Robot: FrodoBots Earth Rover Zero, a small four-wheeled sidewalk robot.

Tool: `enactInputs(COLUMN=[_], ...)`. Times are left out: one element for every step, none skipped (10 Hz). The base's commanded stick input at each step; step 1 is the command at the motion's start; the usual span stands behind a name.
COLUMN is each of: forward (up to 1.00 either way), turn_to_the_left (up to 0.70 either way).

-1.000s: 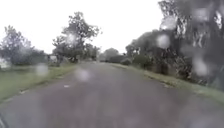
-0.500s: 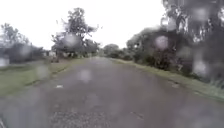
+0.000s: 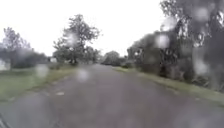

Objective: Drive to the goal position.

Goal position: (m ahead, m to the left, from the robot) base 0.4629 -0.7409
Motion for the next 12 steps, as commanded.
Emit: enactInputs(forward=[1.0, 1.0, 1.0, 1.0, 1.0, 1.0, 1.0, 1.0, 1.0, 1.0, 1.0, 1.0], turn_to_the_left=[0.0, 0.0, 0.0, 0.0, 0.0, 0.0, 0.0, 0.0, 0.0, 0.0, 0.0, 0.0])
